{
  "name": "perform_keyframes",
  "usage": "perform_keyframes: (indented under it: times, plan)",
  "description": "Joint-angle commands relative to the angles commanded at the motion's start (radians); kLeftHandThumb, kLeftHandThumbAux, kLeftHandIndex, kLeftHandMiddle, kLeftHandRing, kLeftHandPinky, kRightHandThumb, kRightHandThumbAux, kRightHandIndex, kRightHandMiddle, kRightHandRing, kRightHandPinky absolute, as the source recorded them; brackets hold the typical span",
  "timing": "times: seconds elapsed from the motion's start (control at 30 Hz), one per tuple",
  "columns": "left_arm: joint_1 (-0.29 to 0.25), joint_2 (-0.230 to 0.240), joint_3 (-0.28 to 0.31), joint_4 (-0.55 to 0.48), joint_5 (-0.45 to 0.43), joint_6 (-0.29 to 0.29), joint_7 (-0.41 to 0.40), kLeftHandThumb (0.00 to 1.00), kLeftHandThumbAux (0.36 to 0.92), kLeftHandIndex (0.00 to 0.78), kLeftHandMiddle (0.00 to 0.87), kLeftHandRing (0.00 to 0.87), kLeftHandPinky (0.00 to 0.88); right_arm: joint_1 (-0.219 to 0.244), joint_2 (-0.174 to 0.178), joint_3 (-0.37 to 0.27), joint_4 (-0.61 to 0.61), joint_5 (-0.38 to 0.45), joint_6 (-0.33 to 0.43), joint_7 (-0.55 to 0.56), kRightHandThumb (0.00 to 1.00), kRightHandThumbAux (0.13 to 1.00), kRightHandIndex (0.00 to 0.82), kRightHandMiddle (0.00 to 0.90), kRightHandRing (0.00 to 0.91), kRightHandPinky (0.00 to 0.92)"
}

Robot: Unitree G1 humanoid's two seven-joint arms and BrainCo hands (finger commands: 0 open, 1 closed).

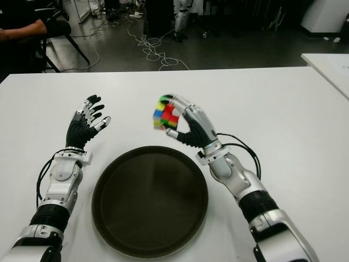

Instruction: Pick up the Rubik's Cube and put it in the plate

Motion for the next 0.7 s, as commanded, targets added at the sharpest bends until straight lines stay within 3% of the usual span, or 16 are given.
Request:
perform_keyframes:
  times: [0.2, 0.33, 0.43, 0.7]
  plan:
    - [0.004, -0.001, -0.001, -0.01, 0.003, 0.008, 0.005, 0.07, 0.805, 0.112, 0.137, 0.133, 0.136, 0.011, -0.025, 0.02, -0.047, 0.078, -0.014, 0.204, 0.835, 0.689, 0.395, 0.563, 0.661, 0.672]
    - [0.009, -0.007, -0.001, -0.024, 0.001, 0.019, 0.009, 0.083, 0.802, 0.109, 0.14, 0.136, 0.133, 0.005, -0.055, 0.046, -0.078, 0.156, -0.028, 0.374, 0.836, 0.688, 0.397, 0.567, 0.667, 0.667]
    - [0.008, -0.009, 0.0, -0.026, -0.001, 0.023, 0.009, 0.09, 0.797, 0.109, 0.143, 0.139, 0.132, -0.01, -0.096, 0.077, -0.098, 0.215, -0.019, 0.539, 0.835, 0.689, 0.394, 0.563, 0.657, 0.649]
    - [0.01, -0.011, -0.001, -0.027, 0.002, 0.011, 0.011, 0.09, 0.8, 0.12, 0.15, 0.141, 0.132, -0.025, -0.152, 0.08, -0.185, 0.287, 0.089, 0.788, 0.831, 0.693, 0.383, 0.551, 0.629, 0.616]
